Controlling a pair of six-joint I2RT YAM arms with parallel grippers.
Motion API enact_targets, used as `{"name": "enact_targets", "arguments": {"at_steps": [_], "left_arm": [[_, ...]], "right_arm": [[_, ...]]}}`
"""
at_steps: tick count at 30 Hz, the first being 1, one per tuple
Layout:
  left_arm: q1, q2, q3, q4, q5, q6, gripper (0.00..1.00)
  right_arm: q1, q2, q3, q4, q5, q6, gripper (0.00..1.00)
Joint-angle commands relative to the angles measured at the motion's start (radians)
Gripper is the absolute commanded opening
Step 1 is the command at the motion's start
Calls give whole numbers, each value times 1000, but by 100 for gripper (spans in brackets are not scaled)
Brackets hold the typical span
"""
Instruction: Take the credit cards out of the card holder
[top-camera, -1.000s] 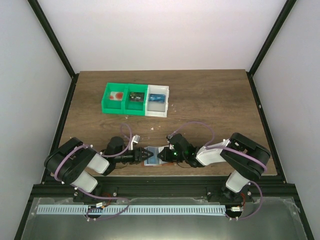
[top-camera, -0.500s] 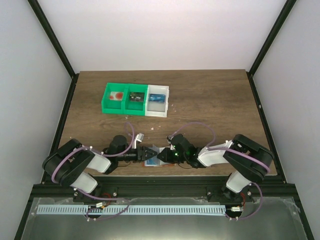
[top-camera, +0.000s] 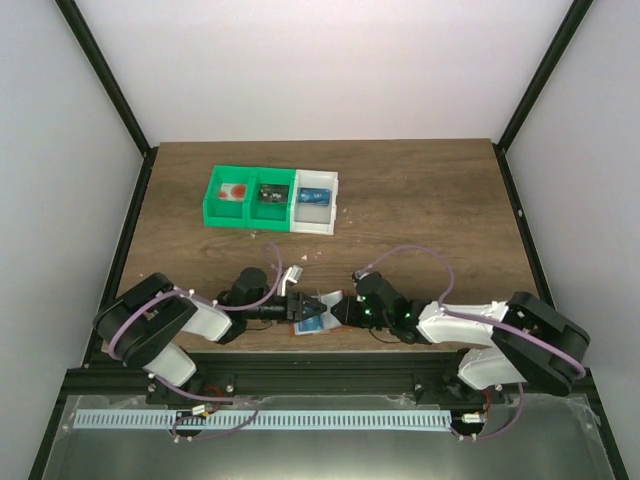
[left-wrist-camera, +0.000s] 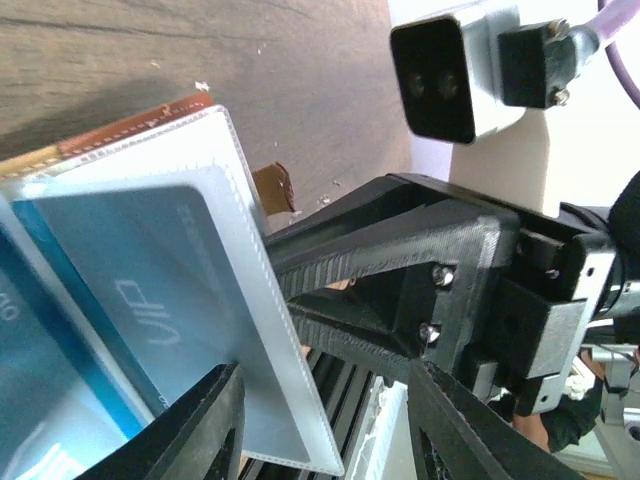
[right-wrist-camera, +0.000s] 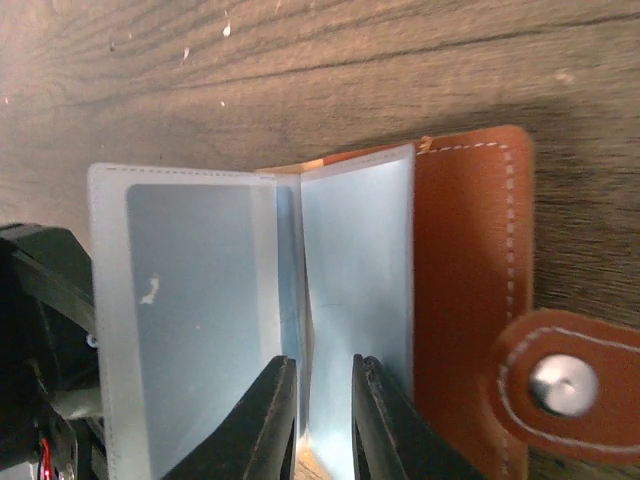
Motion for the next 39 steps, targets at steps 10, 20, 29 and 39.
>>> {"name": "enact_targets", "arguments": {"at_steps": [10, 20, 29, 39], "left_arm": [[-44, 27, 35, -25, -32, 47, 48], [-43, -66, 36, -252, -146, 130, 50], [-42, -20, 22, -216, -140, 121, 51], [-39, 5, 26, -191, -140, 114, 51]], "right_arm": [[4, -229, -52, -116, 157, 19, 18], [4, -216, 3, -160, 131, -36, 19], [4, -151, 66, -148, 60, -82, 20], [4, -13, 100, -172, 72, -106, 21]]}}
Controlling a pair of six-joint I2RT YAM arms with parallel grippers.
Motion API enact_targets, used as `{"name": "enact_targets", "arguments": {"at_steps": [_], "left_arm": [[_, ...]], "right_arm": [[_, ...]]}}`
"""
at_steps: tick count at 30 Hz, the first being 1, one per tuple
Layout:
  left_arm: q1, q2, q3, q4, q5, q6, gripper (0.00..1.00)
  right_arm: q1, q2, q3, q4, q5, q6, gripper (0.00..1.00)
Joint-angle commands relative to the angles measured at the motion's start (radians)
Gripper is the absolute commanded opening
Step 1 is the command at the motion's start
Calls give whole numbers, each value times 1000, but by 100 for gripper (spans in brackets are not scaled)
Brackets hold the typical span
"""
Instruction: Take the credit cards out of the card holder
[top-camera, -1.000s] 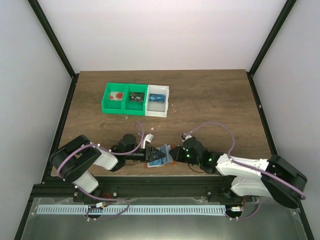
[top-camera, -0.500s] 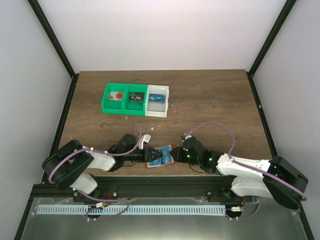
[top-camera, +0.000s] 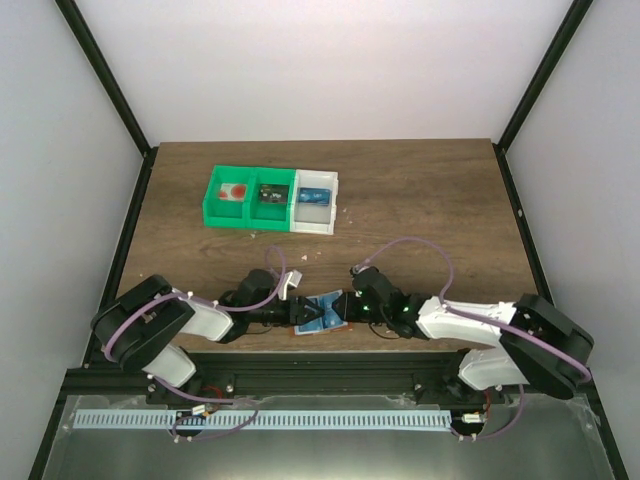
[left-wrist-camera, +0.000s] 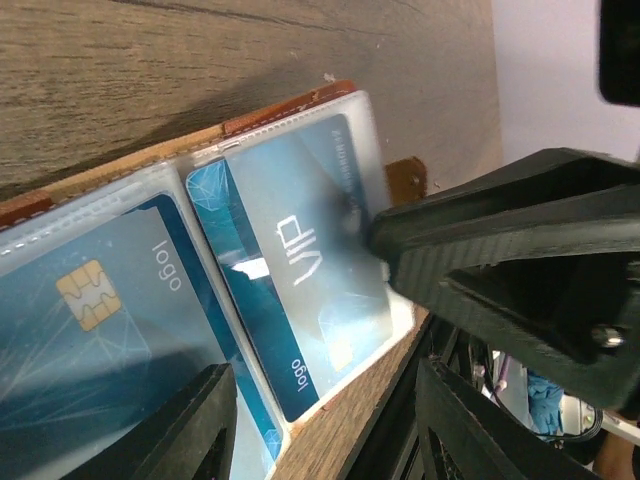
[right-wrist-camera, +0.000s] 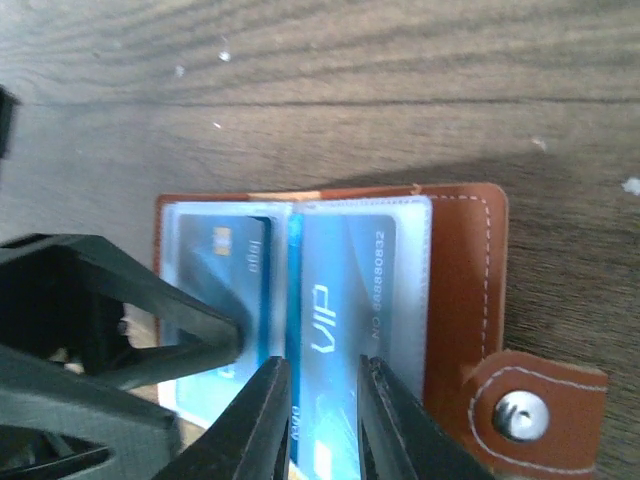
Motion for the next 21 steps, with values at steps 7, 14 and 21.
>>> {"name": "enact_targets", "arguments": {"at_steps": [7, 14, 21], "left_arm": [[1, 46, -23, 81, 5, -8, 50], [2, 48, -21, 69, -6, 5, 48], [1, 36, -15, 39, -46, 12, 47]], "right_arm": [[4, 122, 31, -36, 27, -23, 20], [4, 124, 33, -51, 45, -24, 19], [4, 105, 86, -131, 115, -43, 19]]}}
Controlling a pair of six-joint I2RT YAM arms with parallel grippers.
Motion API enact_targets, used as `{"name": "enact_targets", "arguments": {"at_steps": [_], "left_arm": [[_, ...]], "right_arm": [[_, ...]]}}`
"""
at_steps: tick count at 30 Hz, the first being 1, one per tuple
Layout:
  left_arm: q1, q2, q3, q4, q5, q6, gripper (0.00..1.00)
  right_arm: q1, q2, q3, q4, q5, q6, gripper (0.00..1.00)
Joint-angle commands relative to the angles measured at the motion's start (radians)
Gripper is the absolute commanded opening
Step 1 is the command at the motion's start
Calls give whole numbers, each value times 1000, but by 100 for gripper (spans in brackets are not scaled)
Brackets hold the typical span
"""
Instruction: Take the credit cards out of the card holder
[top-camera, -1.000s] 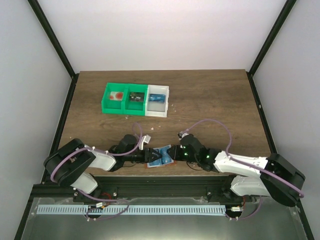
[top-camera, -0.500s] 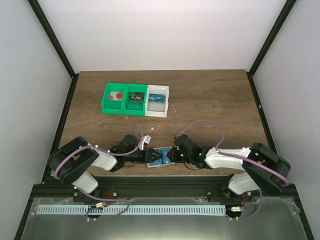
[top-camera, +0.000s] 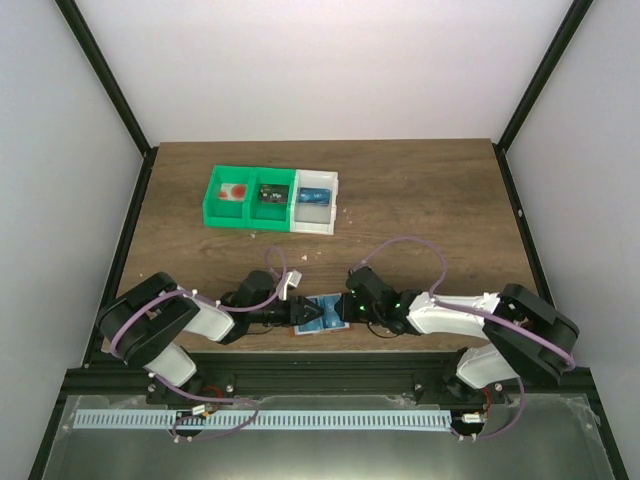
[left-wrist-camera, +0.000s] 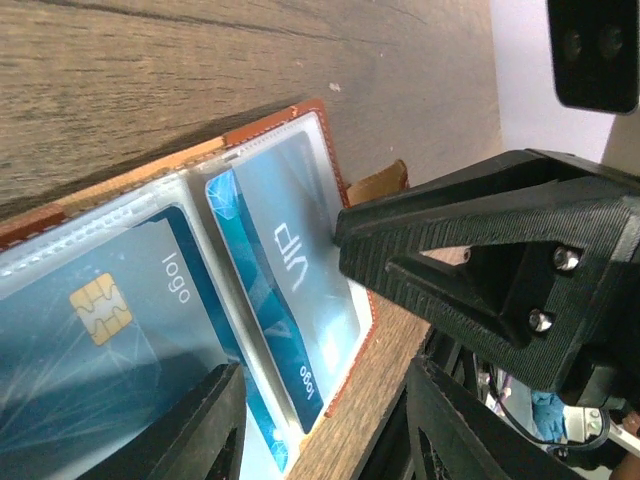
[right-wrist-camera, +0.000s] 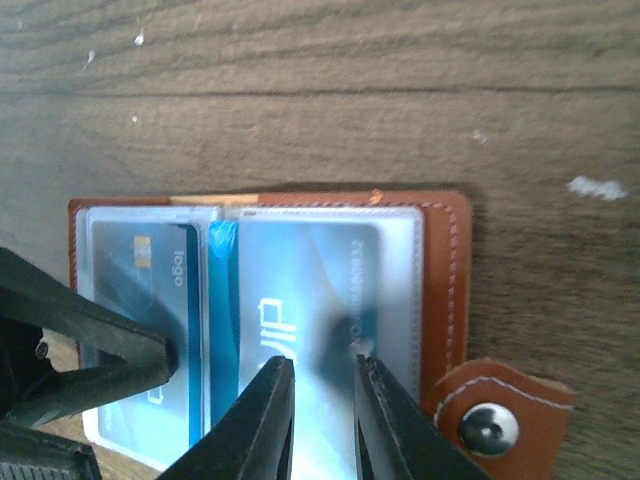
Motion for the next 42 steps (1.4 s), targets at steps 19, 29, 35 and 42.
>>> {"name": "enact_targets", "arguments": {"at_steps": [19, 29, 35, 42], "left_arm": [[-6, 22, 0, 2, -52, -13, 44], [-14, 88, 6, 98, -31, -65, 34], [-14, 100, -9, 132, -27, -80, 10], [-15, 72, -10, 109, -28, -66, 0]], "right_arm": [[4, 37, -21, 15, -9, -5, 16], [3, 37, -39, 49, -32, 8, 15], [4, 29, -52, 53, -30, 12, 15], [4, 19, -54, 38, -12, 16, 15]]}}
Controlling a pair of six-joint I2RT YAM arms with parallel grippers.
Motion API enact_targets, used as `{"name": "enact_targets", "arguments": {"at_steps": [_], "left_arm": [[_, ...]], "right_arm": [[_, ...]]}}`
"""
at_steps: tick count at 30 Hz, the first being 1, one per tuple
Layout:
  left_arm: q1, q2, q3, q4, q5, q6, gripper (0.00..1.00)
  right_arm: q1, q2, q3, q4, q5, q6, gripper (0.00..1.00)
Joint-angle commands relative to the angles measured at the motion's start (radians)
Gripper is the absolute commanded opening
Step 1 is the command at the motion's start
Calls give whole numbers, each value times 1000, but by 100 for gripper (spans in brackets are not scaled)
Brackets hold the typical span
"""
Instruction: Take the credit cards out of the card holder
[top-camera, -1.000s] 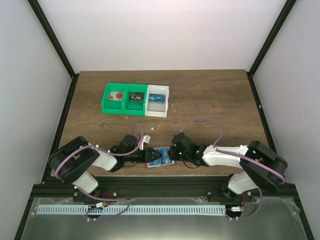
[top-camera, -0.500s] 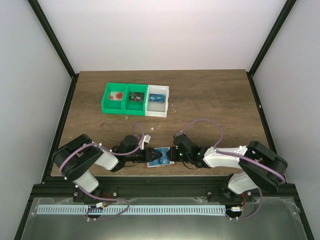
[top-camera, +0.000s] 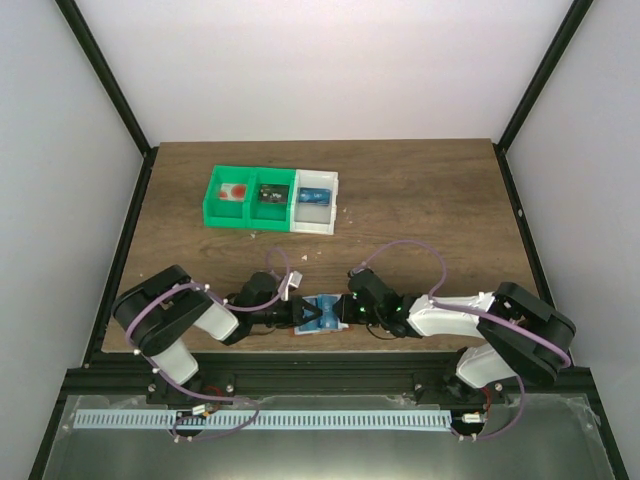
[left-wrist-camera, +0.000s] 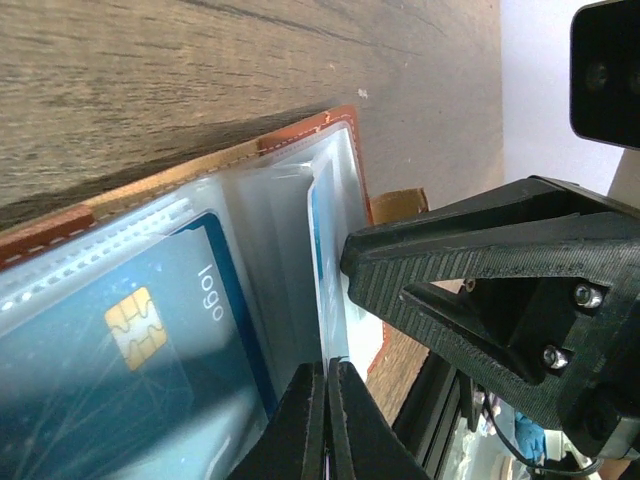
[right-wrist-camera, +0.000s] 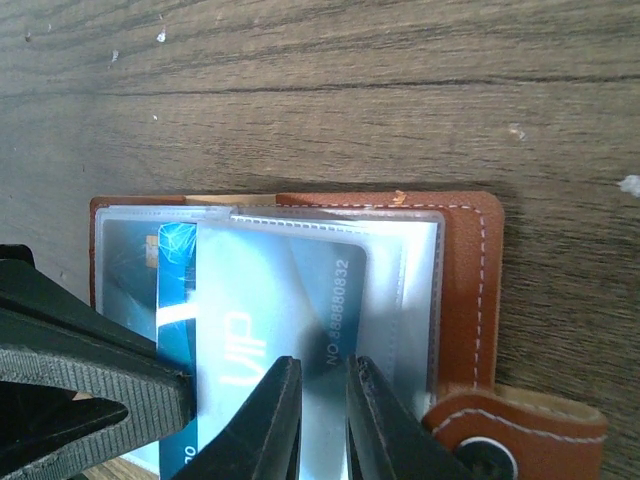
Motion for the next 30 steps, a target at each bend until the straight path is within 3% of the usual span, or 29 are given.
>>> {"name": "enact_targets", "arguments": {"at_steps": [1, 8, 22, 30], "left_arm": [[-4, -30, -13, -2, -5, 20, 0], [-4, -133, -37, -88, -50, 28, 0], [-4, -378, -25, -438, -196, 105, 0], [2, -570, 4, -626, -197, 199, 0]], "right_arm": [[5, -2, -22, -56, 10, 12, 15], [4, 14, -18, -68, 18, 10, 15], [3, -12, -16, -80, 19, -2, 15], [4, -113, 28, -105, -51, -122, 15]]}}
